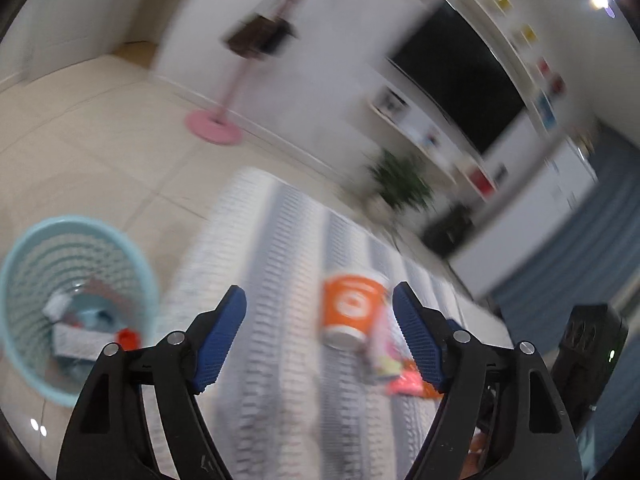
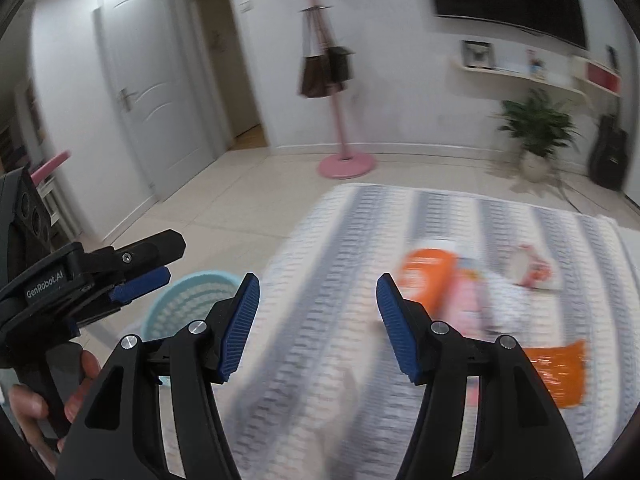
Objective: Collect trash
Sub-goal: 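Grasp the orange paper cup with the left tool while the right tool grasps the pink yogurt bottle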
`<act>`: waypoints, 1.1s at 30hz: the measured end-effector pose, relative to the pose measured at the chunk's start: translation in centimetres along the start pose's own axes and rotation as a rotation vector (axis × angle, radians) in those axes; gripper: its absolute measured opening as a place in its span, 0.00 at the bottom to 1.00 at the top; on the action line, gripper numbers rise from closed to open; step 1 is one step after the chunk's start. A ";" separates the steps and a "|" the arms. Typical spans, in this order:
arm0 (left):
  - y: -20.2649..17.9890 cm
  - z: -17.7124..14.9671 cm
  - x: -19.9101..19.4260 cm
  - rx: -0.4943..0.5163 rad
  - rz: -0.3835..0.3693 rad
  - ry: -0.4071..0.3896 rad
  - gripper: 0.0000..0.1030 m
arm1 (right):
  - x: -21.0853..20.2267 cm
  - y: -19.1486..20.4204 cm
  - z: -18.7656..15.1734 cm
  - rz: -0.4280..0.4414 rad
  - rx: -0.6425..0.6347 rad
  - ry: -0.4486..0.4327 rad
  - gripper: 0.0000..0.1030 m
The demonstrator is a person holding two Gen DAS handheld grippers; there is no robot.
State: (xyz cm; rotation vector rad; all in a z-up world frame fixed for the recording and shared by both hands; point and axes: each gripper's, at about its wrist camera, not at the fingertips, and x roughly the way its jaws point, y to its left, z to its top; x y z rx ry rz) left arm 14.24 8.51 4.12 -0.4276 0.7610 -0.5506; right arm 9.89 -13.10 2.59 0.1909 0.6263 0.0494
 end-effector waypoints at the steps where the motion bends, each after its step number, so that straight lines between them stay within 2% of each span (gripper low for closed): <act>1: -1.0 -0.2 1.5 0.021 -0.004 0.026 0.72 | -0.3 -1.7 0.0 -0.025 0.013 0.000 0.56; 5: -3.9 -1.6 7.9 0.095 0.001 0.129 0.72 | -0.8 -7.5 -0.3 -0.089 0.078 0.007 0.55; 9: -4.4 -3.3 13.5 0.113 0.072 0.189 0.72 | -0.3 -12.1 -1.5 -0.117 0.117 0.037 0.55; 14: -3.2 -4.6 17.7 0.085 0.094 0.258 0.72 | 2.0 -14.1 -2.9 -0.110 0.140 0.097 0.54; 20: -1.7 -5.7 21.3 -0.006 0.044 0.338 0.68 | 4.2 -13.9 -3.6 -0.083 0.149 0.147 0.54; 21: -1.5 -5.7 21.5 -0.017 0.041 0.335 0.65 | 4.6 -13.7 -3.7 -0.073 0.152 0.160 0.54; 26: -1.2 -5.8 20.9 -0.005 0.054 0.317 0.63 | 6.4 -12.7 -4.1 -0.040 0.155 0.204 0.54; 33: 1.6 -4.5 15.3 -0.035 0.076 0.242 0.62 | 9.5 -10.8 -4.5 -0.022 0.166 0.265 0.55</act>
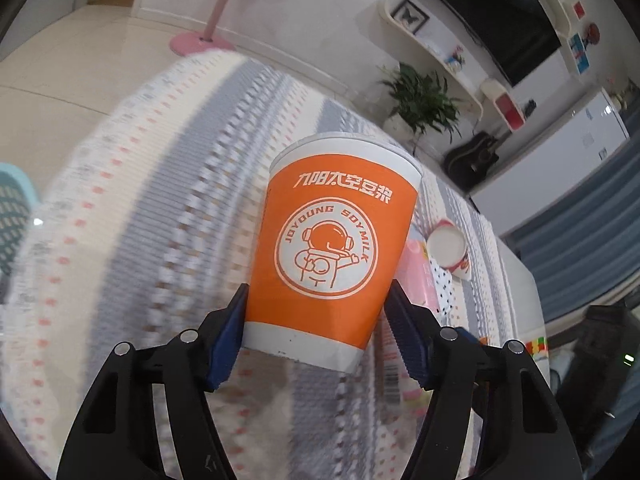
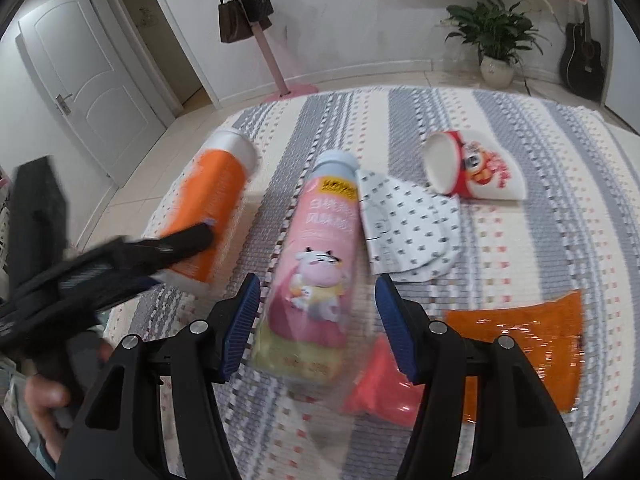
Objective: Collect trash
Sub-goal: 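Grasp the orange paper cup with the left tool while the right tool grasps the pink yogurt bottle, then carry cup and bottle over the blue wastebasket and open both tools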
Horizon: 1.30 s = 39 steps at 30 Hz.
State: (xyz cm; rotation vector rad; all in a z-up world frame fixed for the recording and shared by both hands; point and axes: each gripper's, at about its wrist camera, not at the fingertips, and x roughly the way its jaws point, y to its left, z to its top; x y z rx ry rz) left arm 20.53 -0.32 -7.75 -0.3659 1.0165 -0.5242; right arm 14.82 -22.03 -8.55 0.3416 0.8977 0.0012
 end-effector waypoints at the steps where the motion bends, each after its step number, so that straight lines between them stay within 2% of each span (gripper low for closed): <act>1: 0.4 0.0 -0.7 -0.003 0.008 -0.011 0.62 | 0.6 0.3 0.1 -0.005 0.003 0.012 0.55; 5: 2.0 0.2 -3.0 -0.029 0.018 -0.037 0.62 | 2.5 1.0 0.4 -0.050 0.018 0.060 0.54; 8: 3.2 0.1 -4.3 -0.042 0.028 -0.049 0.62 | 3.6 1.0 0.5 -0.050 0.050 0.101 0.54; 12: 4.1 0.5 -5.8 -0.053 0.038 -0.067 0.62 | 4.1 1.4 0.7 -0.077 0.051 0.103 0.48; 18: 4.8 1.2 -9.1 -0.050 0.075 -0.134 0.62 | 3.2 3.5 0.8 -0.002 0.071 0.060 0.45; 27: 5.4 2.0 -17.3 -0.015 0.207 -0.320 0.62 | 0.0 12.0 2.0 0.117 -0.034 -0.020 0.45; 34: 10.3 2.6 -23.5 -0.123 0.235 -0.431 0.63 | -1.0 19.9 2.3 0.191 -0.133 -0.041 0.45; 39: 14.9 2.5 -25.4 -0.212 0.283 -0.450 0.63 | 0.0 25.9 1.9 0.219 -0.207 -0.026 0.45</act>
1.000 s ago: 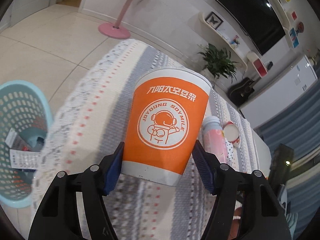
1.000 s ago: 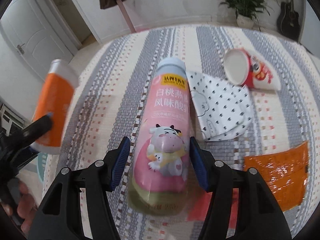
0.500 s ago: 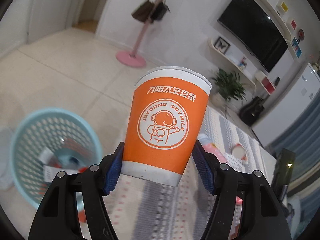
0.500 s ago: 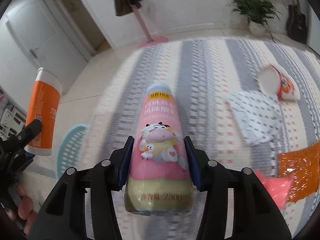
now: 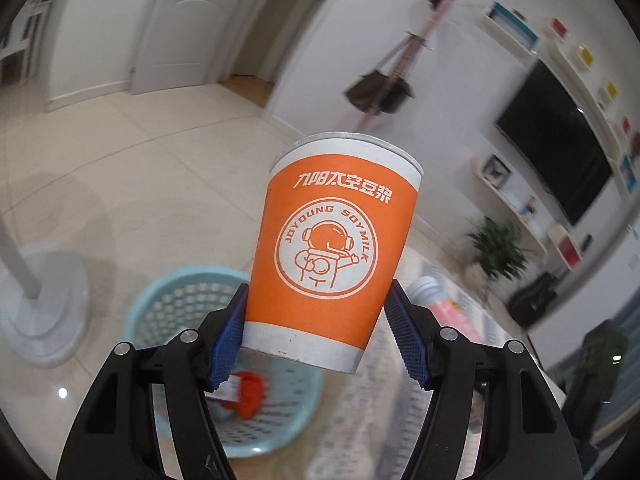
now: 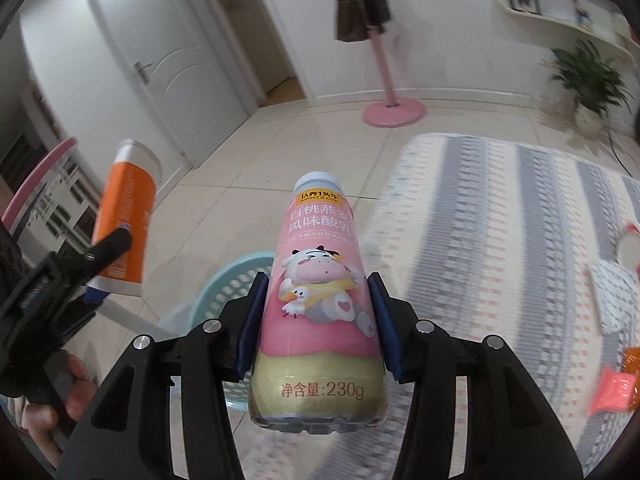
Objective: Collect trash
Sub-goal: 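Carry cup and bottle over the blue wastebasket and open both tools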
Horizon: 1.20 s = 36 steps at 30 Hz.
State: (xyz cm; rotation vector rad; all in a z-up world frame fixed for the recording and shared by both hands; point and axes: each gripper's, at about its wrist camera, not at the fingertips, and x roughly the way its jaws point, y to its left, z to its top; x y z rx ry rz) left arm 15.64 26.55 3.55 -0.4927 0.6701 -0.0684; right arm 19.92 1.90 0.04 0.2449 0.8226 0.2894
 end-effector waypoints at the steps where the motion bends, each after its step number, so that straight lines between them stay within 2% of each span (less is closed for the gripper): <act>1: 0.8 0.1 0.2 -0.009 0.015 0.003 0.63 | 0.6 0.7 0.0 0.004 -0.007 0.008 0.45; 12: 9.7 -0.9 4.3 -0.145 0.129 0.128 0.63 | 8.6 6.1 -2.2 0.009 -0.042 0.131 0.45; 19: 11.8 -1.8 5.7 -0.176 0.162 0.178 0.63 | 12.5 6.3 -3.9 -0.024 -0.026 0.207 0.45; 27: 11.9 -2.4 5.7 -0.210 0.146 0.202 0.69 | 11.9 5.8 -3.5 -0.009 -0.026 0.199 0.46; 36: 9.4 -2.3 4.3 -0.183 0.108 0.161 0.70 | 8.9 3.7 -3.8 -0.002 -0.027 0.172 0.46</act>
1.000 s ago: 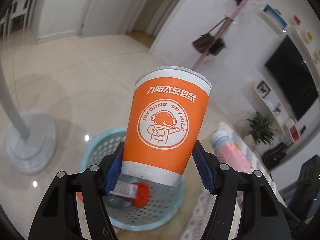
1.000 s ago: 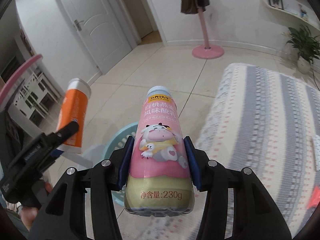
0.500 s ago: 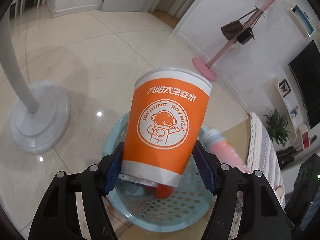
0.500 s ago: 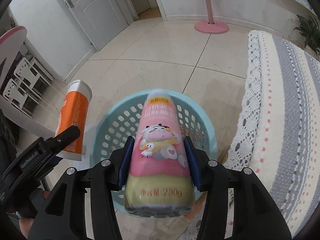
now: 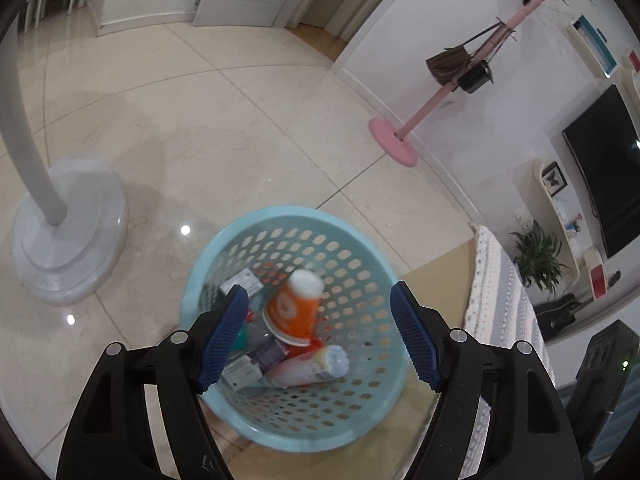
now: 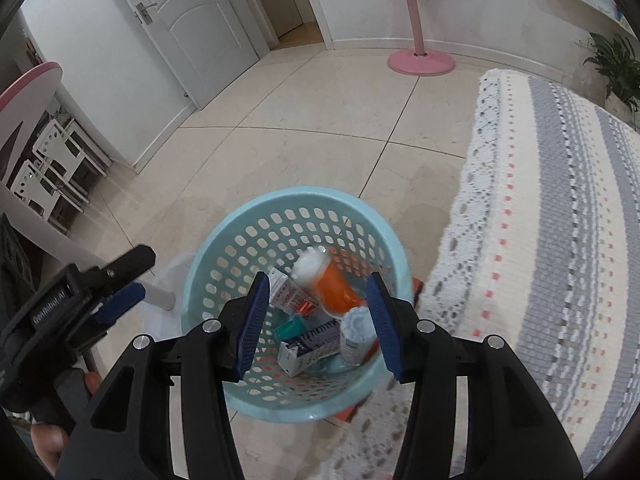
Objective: Collect trash
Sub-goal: 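Carry cup and bottle over the blue wastebasket and open both tools, then move both open tools back over the striped bedspread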
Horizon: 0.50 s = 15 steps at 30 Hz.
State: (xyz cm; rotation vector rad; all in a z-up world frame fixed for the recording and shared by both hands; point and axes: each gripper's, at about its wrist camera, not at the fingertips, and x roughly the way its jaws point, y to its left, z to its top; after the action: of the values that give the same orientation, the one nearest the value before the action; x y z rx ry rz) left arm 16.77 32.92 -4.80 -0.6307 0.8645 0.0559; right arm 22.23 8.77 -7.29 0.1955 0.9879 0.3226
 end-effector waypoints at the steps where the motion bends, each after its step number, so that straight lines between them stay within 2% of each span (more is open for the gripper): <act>1: -0.5 -0.1 -0.2 0.003 -0.007 -0.003 0.70 | -0.6 -0.4 -0.2 0.007 0.003 -0.005 0.46; 5: -2.6 -0.3 -0.8 0.026 -0.026 -0.026 0.70 | -2.9 -1.7 0.1 0.018 0.015 -0.048 0.46; 15: -10.2 -2.1 -2.3 0.099 -0.156 -0.066 0.70 | -10.6 -7.9 0.8 -0.001 0.083 -0.182 0.46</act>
State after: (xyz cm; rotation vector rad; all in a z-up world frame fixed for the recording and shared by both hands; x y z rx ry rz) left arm 16.79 23.86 0.87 -0.5987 0.7472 -0.1061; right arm 18.91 -2.35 -0.96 0.2945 0.8221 0.2583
